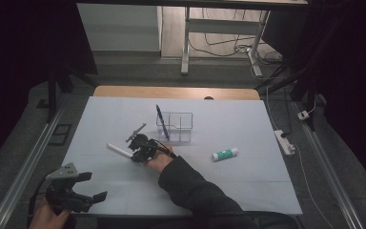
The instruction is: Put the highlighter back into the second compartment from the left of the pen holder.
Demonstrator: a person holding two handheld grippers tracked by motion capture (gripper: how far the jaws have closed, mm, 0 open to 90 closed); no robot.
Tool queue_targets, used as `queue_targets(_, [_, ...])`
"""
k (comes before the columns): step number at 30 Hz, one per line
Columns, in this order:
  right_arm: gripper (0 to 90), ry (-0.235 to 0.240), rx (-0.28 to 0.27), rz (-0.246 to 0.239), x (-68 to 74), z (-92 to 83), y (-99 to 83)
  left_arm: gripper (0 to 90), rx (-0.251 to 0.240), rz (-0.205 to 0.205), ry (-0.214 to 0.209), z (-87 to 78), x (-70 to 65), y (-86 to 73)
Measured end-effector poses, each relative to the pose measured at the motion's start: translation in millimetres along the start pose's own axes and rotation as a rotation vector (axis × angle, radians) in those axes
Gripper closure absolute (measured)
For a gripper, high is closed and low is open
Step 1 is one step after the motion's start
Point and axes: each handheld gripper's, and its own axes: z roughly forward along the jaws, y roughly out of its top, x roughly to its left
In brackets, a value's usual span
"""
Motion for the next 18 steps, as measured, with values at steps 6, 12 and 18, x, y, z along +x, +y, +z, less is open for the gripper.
queue_targets(6, [79.2, 0.000, -0.056, -0.018, 3.4, -15.1, -0.9, 1.2, -0.007, 0.003, -0.005, -0.6, 0.1, 0.1])
queue_targets(12, [79.1, 0.004, -0.098, -0.049, 9.2, -39.9, -4.5, 0.0, -0.026, 0.040, -0.022, 1.1, -3.2, 2.8])
queue_targets(18, [79.1, 0.018, -0.129, -0.061, 10.8, -65.4, -13.2, 0.0, -0.048, 0.060, -0.031, 3.5, -6.4, 7.7])
